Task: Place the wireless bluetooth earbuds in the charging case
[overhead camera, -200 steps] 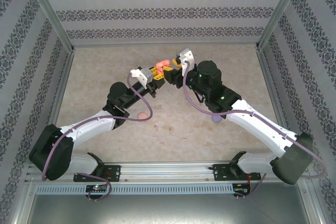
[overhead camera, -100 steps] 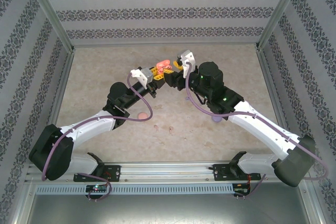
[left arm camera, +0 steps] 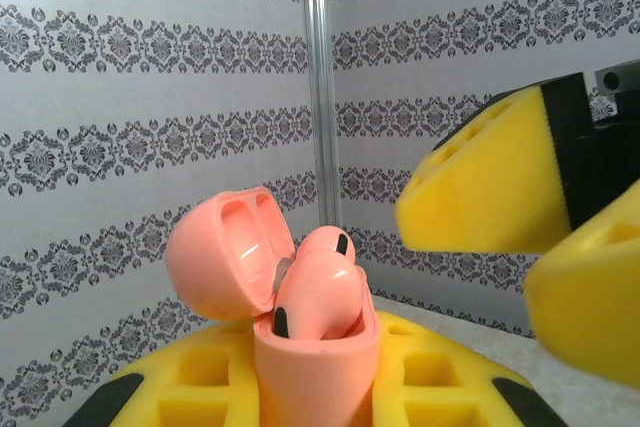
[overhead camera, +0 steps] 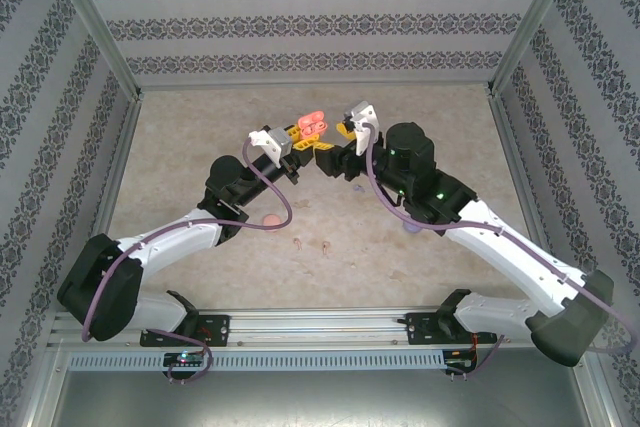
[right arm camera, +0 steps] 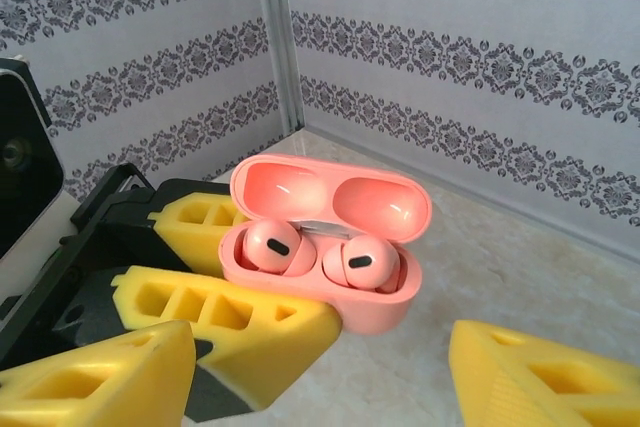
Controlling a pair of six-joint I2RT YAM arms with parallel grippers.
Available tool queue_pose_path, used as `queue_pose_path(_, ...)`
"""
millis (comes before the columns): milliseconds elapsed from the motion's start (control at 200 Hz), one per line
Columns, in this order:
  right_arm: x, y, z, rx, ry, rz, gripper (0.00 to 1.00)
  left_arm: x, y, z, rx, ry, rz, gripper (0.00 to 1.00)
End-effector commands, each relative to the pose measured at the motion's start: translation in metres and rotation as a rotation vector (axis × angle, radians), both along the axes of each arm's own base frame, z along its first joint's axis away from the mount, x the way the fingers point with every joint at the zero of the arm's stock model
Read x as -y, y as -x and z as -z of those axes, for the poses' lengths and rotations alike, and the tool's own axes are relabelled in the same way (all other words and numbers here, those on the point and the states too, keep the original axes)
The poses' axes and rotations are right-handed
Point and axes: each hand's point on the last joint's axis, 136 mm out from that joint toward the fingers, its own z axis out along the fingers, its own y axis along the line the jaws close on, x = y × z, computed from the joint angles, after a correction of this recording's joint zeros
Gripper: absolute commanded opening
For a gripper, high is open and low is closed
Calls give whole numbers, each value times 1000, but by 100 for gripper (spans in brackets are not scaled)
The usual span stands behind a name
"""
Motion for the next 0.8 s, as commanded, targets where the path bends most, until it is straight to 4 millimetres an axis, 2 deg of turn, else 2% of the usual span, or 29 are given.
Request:
queue_pose_path(0, 15, 3, -20, -10, -56, 32, 69, 1, 5, -26, 74, 59, 4, 0)
queue_pose_path(195, 41, -4, -42, -68, -162, 90, 69, 1, 6, -18, 70, 42, 6, 0)
queue_pose_path(350, 51, -21, -46, -195, -209, 114, 65, 4, 7, -8, 63, 7, 14, 0)
queue_pose_path(415, 52, -30, -46, -258, -219, 116, 57, 6, 8, 0, 56, -20, 25, 0)
queue_pose_path(610, 31, -56, -38, -408, -189, 84, 23, 16, 9, 23, 28, -88, 67, 0)
queue_pose_path(794, 10, -78, -28, -506, -171, 55, 9, 25, 11, 41, -2, -137, 120, 0)
